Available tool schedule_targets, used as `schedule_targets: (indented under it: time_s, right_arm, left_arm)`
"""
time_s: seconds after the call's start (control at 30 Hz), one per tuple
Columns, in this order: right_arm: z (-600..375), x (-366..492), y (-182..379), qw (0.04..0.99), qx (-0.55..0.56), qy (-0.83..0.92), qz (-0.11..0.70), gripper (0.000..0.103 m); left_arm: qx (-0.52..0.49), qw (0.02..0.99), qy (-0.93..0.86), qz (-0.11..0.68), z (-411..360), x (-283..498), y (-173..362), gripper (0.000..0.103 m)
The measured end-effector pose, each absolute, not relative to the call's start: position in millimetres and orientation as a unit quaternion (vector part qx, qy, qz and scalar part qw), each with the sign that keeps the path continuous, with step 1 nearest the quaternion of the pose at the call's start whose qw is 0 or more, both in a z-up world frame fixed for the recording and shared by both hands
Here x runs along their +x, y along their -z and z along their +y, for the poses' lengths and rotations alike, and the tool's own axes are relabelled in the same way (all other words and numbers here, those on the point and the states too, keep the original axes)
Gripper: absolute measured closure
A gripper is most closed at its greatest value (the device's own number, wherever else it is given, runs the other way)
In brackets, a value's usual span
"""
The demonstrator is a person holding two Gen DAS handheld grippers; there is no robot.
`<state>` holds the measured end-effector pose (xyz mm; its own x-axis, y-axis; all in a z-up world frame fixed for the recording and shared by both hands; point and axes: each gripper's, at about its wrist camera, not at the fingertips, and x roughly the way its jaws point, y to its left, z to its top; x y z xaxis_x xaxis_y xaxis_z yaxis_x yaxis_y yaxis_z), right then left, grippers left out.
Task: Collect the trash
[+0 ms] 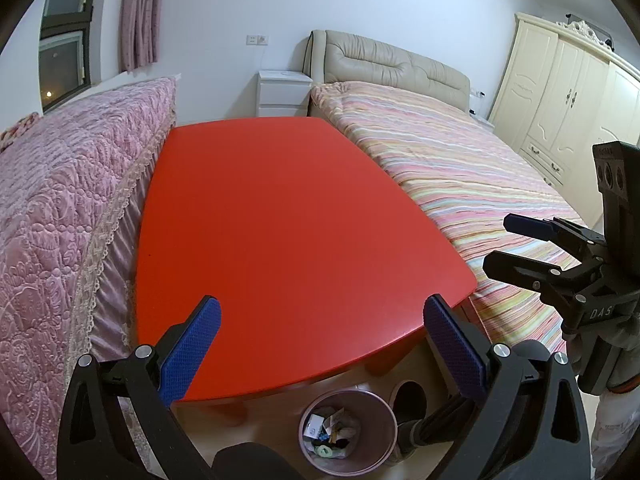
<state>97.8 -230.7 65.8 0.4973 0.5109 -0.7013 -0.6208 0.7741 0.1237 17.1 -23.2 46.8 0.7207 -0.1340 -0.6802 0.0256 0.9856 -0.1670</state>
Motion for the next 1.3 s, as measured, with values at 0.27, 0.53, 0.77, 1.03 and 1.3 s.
schedule_targets:
  time_s: [0.27, 0.53, 0.77, 1.03, 1.3]
  right_arm:
    - [-232.6, 98.5, -65.2, 0.862, -0.073, -0.327, 0.38, 0.003]
    - [-233.8, 99.6, -64.2, 0.862, -0.072, -0.327, 0.38, 0.003]
    - [-235.0, 100.0, -63.7, 0.862, -0.071, -0.326, 0.38, 0.003]
    - [-235.2, 100.5, -63.3, 0.862, -0.073, -0.326, 0.381, 0.003]
    - [-236.2, 100.2, -61.3, 0.862, -0.073, -0.325, 0.382, 0.003]
  left_arm:
    - [-0.071, 0.924, 0.045, 0.372, -22.7, 17.7, -45.9, 0.006]
    - [-0.069, 0.924, 0.045, 0.373, -23.3, 18.0, -45.7, 0.006]
    - [-0.069, 0.924, 0.046, 0.374, -23.8, 19.1, -45.6, 0.006]
    - [-0.07, 0.923, 0.046, 0.375, -24.3, 20.1, -44.6, 0.006]
    - [-0.072, 0.923, 0.047, 0.375, -24.3, 21.4, -43.4, 0.006]
